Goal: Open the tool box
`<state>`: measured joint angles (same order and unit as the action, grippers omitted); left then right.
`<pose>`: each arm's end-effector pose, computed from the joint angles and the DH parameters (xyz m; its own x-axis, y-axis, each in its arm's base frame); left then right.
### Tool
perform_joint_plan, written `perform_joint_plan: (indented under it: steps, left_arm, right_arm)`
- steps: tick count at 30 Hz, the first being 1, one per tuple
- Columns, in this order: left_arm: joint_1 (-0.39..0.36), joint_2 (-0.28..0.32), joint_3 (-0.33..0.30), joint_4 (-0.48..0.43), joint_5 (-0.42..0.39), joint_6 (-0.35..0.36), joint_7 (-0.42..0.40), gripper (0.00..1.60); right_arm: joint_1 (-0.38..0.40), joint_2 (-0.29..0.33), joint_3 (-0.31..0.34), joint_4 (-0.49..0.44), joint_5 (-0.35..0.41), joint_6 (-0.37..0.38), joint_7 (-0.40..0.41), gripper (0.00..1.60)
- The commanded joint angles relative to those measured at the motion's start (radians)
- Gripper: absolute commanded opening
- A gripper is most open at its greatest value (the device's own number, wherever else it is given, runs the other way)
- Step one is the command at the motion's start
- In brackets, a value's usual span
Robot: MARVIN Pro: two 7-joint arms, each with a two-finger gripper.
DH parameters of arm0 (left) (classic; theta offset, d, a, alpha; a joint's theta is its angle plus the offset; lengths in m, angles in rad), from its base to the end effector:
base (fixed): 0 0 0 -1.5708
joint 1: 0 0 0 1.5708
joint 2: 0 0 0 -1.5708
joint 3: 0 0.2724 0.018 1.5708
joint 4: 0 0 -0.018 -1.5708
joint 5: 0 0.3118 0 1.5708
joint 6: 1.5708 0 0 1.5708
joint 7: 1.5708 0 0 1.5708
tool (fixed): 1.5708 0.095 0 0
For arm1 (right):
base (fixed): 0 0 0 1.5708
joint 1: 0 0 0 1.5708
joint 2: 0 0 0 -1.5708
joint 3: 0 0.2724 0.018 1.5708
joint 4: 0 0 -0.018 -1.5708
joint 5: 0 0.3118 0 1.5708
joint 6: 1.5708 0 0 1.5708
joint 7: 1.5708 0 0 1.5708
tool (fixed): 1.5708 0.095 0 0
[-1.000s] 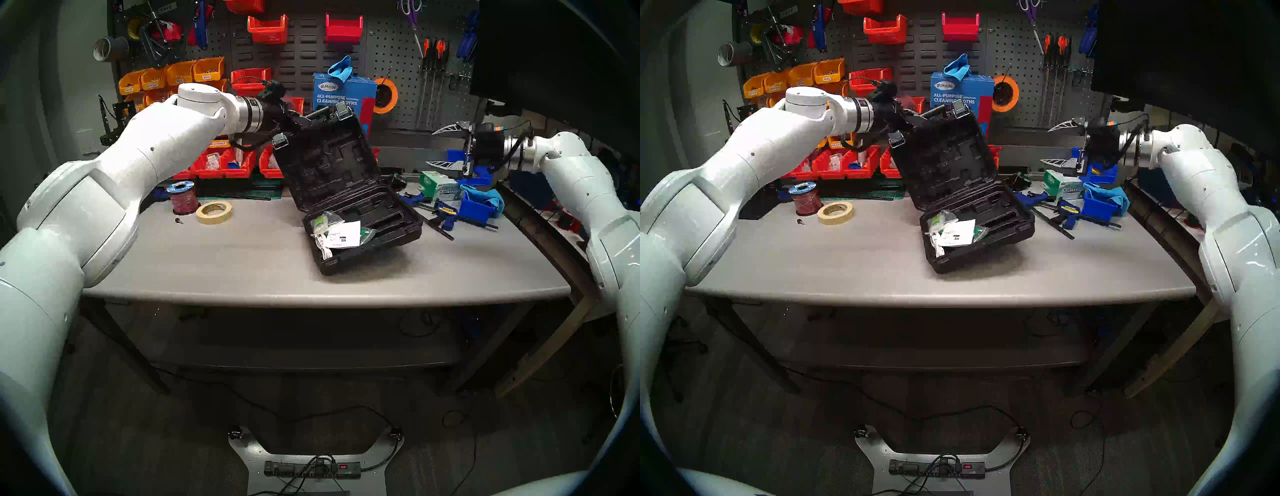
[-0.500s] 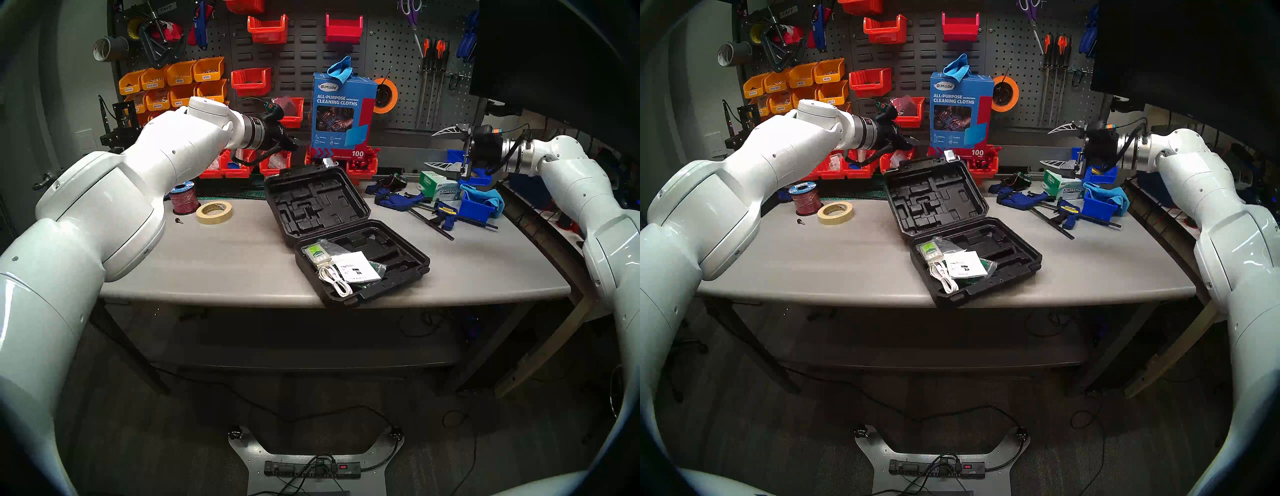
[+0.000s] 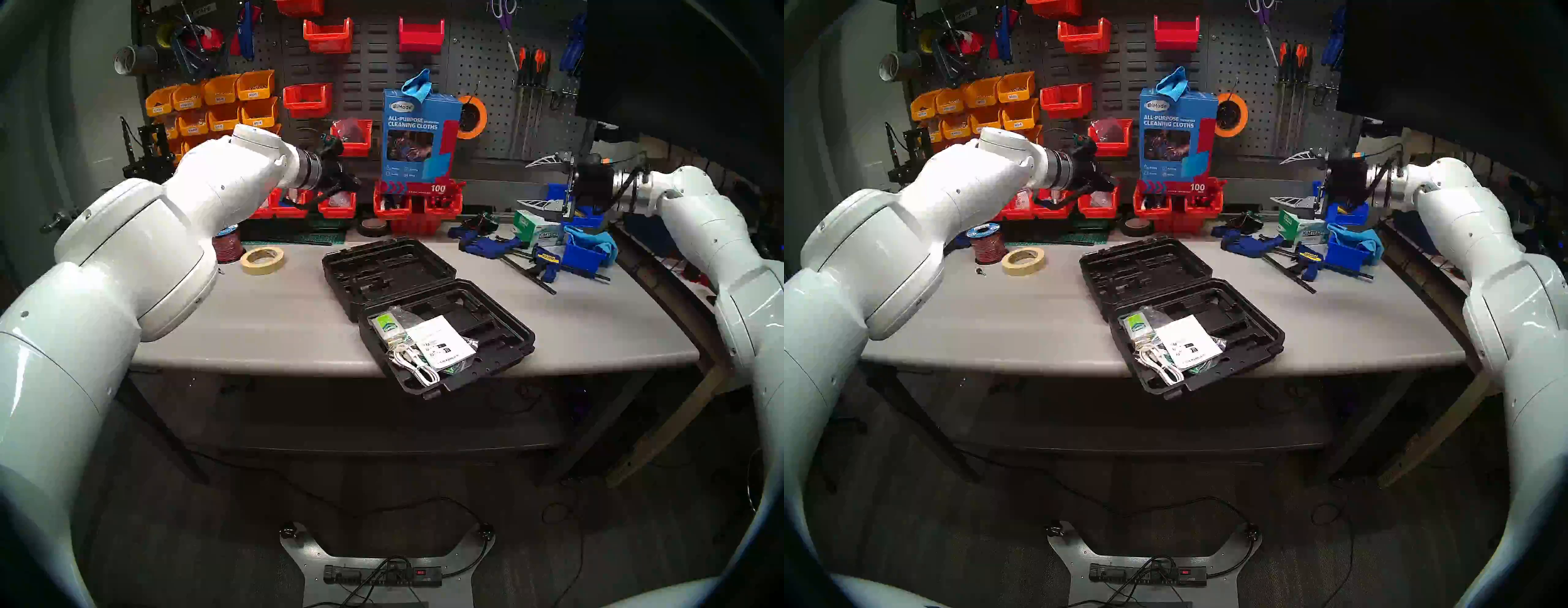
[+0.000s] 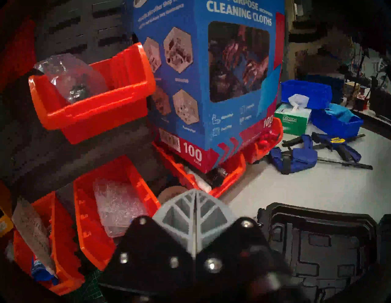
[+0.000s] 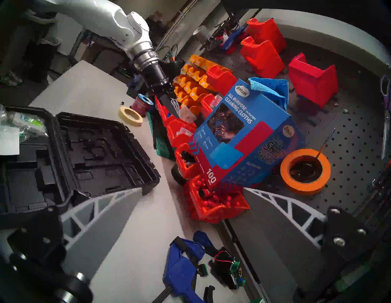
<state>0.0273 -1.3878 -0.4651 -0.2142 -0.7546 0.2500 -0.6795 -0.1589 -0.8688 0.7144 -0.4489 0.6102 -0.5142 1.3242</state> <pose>0.6562 -0.0030 -0.0192 0.1820 -0.3430 0.9215 -0.6057 -0.7774 -0.1698 0.5551 -0.2057 -0.0078 -0.4650 0.4842 0.7412 0.6971 -0.3159 0.6436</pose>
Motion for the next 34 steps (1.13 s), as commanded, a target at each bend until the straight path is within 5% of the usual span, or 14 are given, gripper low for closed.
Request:
perform_joint_plan:
  steps: [1,34]
  left_arm:
    - [-0.028,0.015,-0.043,-0.023,-0.040,-0.024,-0.037,0.00]
    - [-0.002,0.063,-0.068,-0.109,-0.045,-0.009,-0.039,0.00]
  right_arm:
    - [0.006,0.006,0.001,-0.022,0.008,0.005,0.038,1.60]
    - [0.021,-0.007,0.013,-0.025,0.029,-0.048,-0.009,1.60]
